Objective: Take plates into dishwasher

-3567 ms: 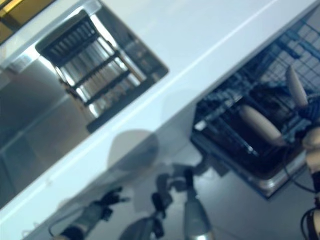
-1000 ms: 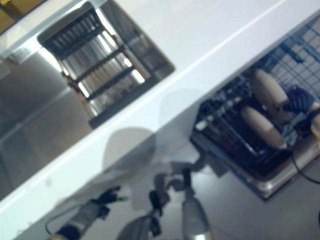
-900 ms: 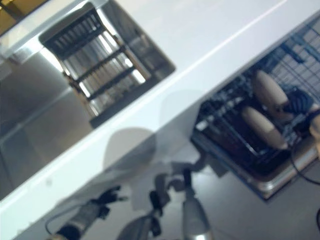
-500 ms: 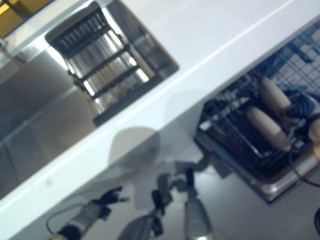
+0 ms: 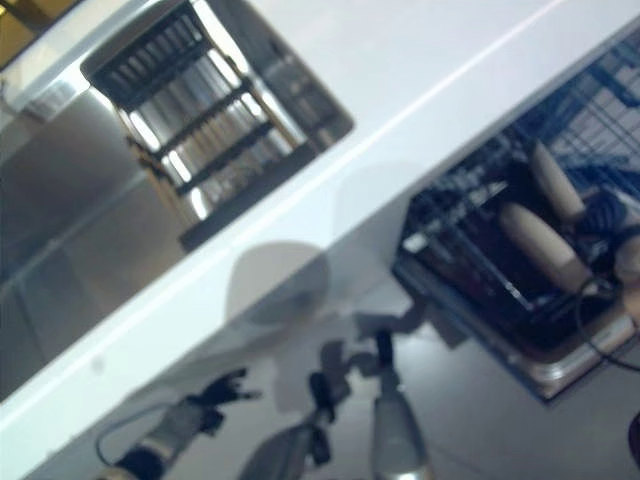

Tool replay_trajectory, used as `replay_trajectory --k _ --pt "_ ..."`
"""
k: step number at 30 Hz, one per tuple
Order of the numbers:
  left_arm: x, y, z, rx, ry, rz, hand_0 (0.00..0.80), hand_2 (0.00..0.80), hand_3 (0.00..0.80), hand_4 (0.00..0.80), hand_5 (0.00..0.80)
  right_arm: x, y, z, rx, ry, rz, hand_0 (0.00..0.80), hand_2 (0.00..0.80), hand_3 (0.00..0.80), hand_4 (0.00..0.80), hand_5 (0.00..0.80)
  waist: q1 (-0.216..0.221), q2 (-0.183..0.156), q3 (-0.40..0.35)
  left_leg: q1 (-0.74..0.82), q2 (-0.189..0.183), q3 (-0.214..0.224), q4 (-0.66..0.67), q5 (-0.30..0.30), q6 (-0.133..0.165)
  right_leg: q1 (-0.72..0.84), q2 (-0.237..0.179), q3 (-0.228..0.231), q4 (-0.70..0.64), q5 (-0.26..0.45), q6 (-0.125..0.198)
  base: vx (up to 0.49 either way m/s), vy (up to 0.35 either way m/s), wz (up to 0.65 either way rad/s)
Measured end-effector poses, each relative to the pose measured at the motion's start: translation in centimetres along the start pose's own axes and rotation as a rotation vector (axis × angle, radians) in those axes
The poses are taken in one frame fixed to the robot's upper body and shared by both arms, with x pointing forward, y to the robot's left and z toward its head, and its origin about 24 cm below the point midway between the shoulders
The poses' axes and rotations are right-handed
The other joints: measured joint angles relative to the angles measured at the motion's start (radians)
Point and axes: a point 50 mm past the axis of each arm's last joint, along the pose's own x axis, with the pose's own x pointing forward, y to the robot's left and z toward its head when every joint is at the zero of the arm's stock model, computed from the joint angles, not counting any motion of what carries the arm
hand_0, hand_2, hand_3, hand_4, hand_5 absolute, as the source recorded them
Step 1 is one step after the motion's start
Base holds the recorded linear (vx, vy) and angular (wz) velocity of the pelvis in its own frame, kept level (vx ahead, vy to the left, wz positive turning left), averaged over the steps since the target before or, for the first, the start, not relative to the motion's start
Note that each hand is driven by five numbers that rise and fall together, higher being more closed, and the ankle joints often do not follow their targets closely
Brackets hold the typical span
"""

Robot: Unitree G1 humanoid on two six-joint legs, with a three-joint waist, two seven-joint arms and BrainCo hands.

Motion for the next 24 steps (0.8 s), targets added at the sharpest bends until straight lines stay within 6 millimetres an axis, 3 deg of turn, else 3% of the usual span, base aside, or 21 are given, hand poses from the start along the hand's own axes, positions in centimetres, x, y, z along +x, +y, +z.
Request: replay_trajectory --k 14,24 --pt "0.1 -0.2 0.6 0.013 -0.022 -0.011 0.000 0.000 0.000 0.000 0.000 0.2 -0.8 -1.0 -0.053 0.079 -0.092 0.800 0.800 0.800 0.800 0.800 0.003 0.024 0.017 -0.024 0.000 -0.012 -0.001 0.009 -0.002 -0.020 -0.002 -0.014 0.000 0.003 -0.003 -0.006 -0.002 0.03" --pt "0.1 -0.2 0.9 0.003 -0.033 -0.012 0.000 0.000 0.000 0.000 0.000 0.2 -1.2 -0.9 -0.173 0.066 -0.132 0.800 0.800 0.800 0.800 0.800 0.002 0.024 0.019 -0.039 0.000 -0.012 -0.001 0.010 -0.003 -0.035 -0.002 -0.015 0.000 0.004 -0.003 0.000 0.000 0.00"
